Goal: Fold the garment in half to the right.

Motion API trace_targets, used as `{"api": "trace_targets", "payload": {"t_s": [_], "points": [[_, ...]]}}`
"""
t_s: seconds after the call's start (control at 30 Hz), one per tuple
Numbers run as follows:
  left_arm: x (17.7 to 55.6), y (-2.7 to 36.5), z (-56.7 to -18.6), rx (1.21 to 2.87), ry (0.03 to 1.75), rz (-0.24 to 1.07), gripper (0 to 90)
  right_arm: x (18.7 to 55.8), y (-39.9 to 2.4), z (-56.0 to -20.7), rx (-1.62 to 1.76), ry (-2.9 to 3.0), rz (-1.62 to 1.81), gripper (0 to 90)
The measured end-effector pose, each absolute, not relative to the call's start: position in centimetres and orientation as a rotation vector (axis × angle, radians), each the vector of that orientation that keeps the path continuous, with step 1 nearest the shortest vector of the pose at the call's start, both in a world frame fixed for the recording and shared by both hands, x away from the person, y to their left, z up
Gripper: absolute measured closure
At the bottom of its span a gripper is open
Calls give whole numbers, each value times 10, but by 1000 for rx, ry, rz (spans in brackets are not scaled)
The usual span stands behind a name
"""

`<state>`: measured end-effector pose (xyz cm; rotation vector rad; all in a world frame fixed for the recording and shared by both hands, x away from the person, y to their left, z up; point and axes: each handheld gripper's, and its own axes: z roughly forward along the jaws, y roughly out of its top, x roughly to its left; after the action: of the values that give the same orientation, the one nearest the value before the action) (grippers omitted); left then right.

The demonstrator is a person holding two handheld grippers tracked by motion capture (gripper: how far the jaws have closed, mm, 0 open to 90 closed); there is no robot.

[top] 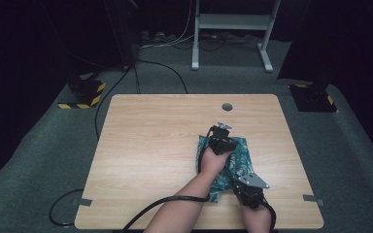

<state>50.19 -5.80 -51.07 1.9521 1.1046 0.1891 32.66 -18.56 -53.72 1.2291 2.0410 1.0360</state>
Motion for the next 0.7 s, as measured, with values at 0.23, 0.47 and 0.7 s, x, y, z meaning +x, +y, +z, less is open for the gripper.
{"api": "trace_targets", "payload": {"t_s": [0.23, 0.47, 0.7], "points": [[503, -57, -508, 1934, 1097, 191, 340, 329, -192, -535, 1262, 2017, 1049, 646], [501, -54, -498, 1914, 1045, 202, 170, 333, -196, -527, 1277, 2009, 1079, 495], [497, -38, -492, 1888, 1024, 209, 81, 339, -193, -517, 1260, 2013, 1092, 352]]}}
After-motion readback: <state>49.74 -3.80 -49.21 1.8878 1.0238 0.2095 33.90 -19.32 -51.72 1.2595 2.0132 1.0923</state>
